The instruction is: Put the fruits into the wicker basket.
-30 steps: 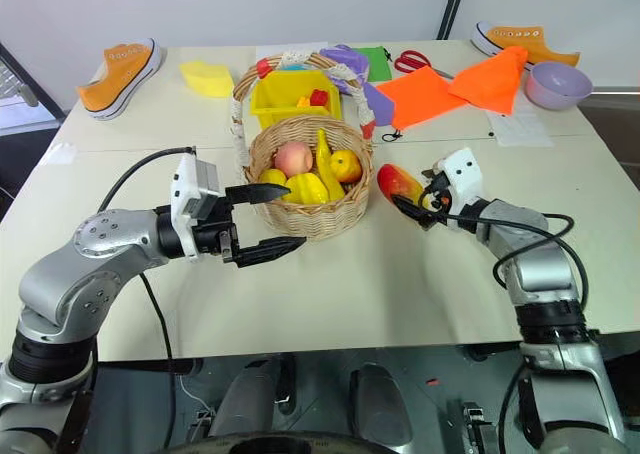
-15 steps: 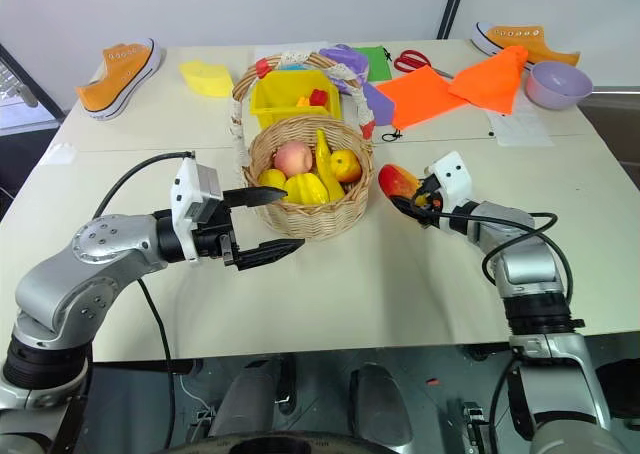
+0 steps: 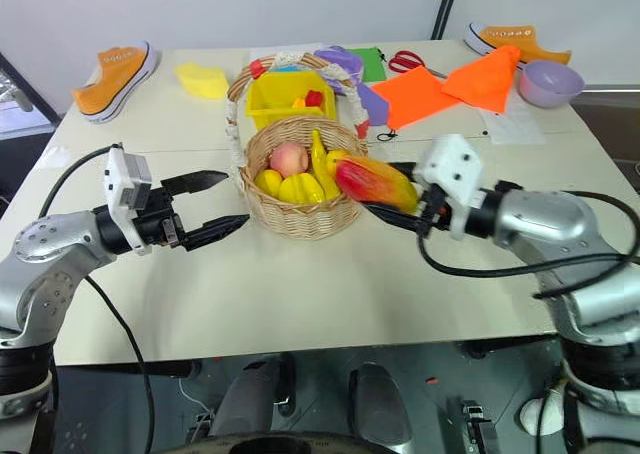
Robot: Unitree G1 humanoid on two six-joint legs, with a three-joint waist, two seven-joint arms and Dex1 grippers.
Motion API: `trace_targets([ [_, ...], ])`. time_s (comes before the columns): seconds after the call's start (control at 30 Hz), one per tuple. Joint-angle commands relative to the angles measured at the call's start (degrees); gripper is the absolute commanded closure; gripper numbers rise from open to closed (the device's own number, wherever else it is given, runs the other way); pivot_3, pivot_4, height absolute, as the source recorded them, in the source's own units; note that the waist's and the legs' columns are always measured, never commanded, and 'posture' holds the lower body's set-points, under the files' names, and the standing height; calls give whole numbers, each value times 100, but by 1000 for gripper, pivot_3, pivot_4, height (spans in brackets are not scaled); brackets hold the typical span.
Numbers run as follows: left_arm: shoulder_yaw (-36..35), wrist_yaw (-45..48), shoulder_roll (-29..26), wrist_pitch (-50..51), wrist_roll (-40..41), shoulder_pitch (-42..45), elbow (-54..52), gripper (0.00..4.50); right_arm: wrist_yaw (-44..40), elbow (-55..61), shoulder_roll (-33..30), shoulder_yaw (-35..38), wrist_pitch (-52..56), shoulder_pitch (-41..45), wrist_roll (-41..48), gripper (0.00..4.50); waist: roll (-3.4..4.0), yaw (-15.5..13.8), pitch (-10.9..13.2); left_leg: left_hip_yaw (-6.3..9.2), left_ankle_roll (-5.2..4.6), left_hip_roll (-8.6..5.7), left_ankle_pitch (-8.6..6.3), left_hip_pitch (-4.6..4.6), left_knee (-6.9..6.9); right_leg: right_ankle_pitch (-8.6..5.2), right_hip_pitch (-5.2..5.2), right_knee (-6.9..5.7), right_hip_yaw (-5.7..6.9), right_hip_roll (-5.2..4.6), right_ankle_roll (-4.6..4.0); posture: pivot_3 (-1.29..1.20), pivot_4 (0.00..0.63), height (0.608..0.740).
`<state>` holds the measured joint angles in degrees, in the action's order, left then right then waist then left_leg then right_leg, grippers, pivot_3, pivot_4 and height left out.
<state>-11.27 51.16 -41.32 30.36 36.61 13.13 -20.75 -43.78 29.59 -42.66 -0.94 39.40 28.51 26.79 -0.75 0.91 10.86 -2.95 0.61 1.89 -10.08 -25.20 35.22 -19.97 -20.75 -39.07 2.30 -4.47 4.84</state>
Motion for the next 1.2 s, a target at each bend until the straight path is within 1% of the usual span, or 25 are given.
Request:
trace_targets([
  [0.03, -176, 2, -35, -153, 28, 60, -69, 0, 580, -582, 717, -779, 259, 1058, -505, 2165, 0, 3, 0, 0, 0, -1, 1, -11, 1, 1, -13, -2, 0, -1, 0, 0, 150, 729],
  [0.1, -164, -72, 1, -153, 21, 16, -139, 0, 756, -1145, 1115, -1197, 178, 1502, -905, 2165, -1, -20, -1, -1, 0, -3, 2, -23, 2, 1, -24, -4, 0, -2, 1, 0, 150, 729],
  [0.17, -157, -157, 37, -147, 23, -35, -225, 0, 811, -1531, 1395, -1411, 116, 1736, -1105, 2165, -6, -45, -2, -1, -1, -7, 2, -27, 1, 1, -25, -4, 2, -4, 2, 0, 150, 729],
  [0.23, -159, -291, 80, -93, 55, -88, -377, 0, 738, -1686, 1486, -1549, -113, 1807, -1280, 2165, -8, -46, -3, -1, -2, -10, 1, -31, 1, 2, -25, -3, 3, -7, 2, 0, 150, 729],
  [0.27, -168, -376, 105, -44, 97, -108, -483, 0, 725, -1568, 1478, -1509, -243, 1757, -1327, 1135, -9, -44, -2, -3, -4, -13, 1, -33, 1, 2, -26, -3, 3, -10, 3, 0, 150, 729],
  [0.33, -163, -489, 132, 20, 148, -124, -622, 0, 643, -1251, 1333, -1334, -357, 1586, -1311, 353, -10, -38, -1, -5, -5, -13, 0, -37, 2, 3, -30, -3, 3, -12, 4, 0, 150, 729],
  [0.4, -149, -546, 151, 51, 160, -127, -683, 0, 461, -907, 1108, -1058, -333, 1346, -1129, 353, -10, -34, -1, -5, -5, -11, 0, -35, 2, 3, -29, -3, 3, -10, 5, 0, 150, 729],
  [0.53, -112, -603, 174, 73, 205, -111, -729, 0, 198, -184, 742, -147, 41, 737, -370, 353, -11, -25, -1, -5, -5, -10, 0, -26, 0, 3, -21, -3, 3, -9, 6, 0, 150, 729],
  [0.63, -46, -615, 213, 90, 257, -39, -719, 0, 511, -62, 715, 449, 487, 425, -74, 353, -11, 7, -1, -5, -5, -7, -1, -17, 0, 3, -15, -3, 2, -8, 5, 0, 150, 729],
  [0.67, -16, -609, 230, 89, 263, -9, -701, 0, 621, -96, 737, 518, 562, 395, -77, 353, -10, 11, -1, -6, -4, -6, -1, -14, -1, 3, -14, -4, 1, -8, 5, 0, 150, 729],
  [0.77, 121, -589, 296, 54, 231, 110, -618, 0, 1010, -466, 875, 405, 420, 500, -423, 353, -10, 10, -2, -6, -4, -5, -1, -13, -1, 3, -14, -6, 1, -5, 4, 0, 150, 729],
  [0.8, 164, -587, 321, 46, 217, 156, -596, 0, 1174, -685, 952, 343, 330, 585, -578, 353, -10, 9, -2, -5, -4, -5, -1, -13, 0, 3, -14, -6, 1, -4, 4, 0, 150, 729],
  [0.87, 245, -594, 388, 35, 203, 274, -558, 0, 1536, -1463, 1306, 256, -37, 930, -870, 353, -10, 20, -2, -8, -4, -6, 0, -14, 0, 3, -16, -6, 0, -4, 4, 0, 150, 729],
  [0.93, 293, -604, 426, 30, 182, 333, -539, 0, 1655, -1881, 1510, 245, -253, 1109, -979, 353, -10, 6, -1, -12, -4, -6, 1, -13, 1, 3, -17, -8, -3, -2, 5, 0, 150, 729],
  [0.97, 314, -602, 437, 22, 167, 344, -545, 0, 1614, -2131, 1617, 192, -408, 1211, -1011, 584, -10, -2, -1, -11, -4, -7, 1, -15, 1, 3, -18, -8, -2, -1, 5, 0, 150, 729],
  [1.03, 327, -617, 449, -5, 139, 350, -562, 0, 1598, -2555, 1759, 161, -624, 1379, -1069, 1266, -10, -8, -1, -13, -4, -7, 1, -19, -2, 3, -23, -6, -2, -1, 6, 0, 150, 729],
  [1.07, 320, -636, 455, -11, 140, 344, -582, 0, 1598, -2653, 1783, 166, -695, 1423, -1097, 1717, -10, -10, -1, -14, -4, -7, 1, -22, -4, 3, -26, -6, -2, -1, 6, 0, 150, 729],
  [1.13, 308, -668, 461, -2, 157, 322, -638, 0, 1662, -2697, 1803, 247, -733, 1466, -1113, 2803, -10, -25, -1, -14, -4, -7, 1, -25, -6, 3, -29, -6, -2, -1, 6, 0, 150, 729],
  [1.2, 320, -702, 477, 5, 164, 296, -696, 0, 1687, -2587, 1735, 337, -706, 1448, -1103, 3778, -10, -21, -1, -15, -4, -8, 1, -26, -5, 3, -29, -6, -2, -3, 6, 0, 150, 729],
])
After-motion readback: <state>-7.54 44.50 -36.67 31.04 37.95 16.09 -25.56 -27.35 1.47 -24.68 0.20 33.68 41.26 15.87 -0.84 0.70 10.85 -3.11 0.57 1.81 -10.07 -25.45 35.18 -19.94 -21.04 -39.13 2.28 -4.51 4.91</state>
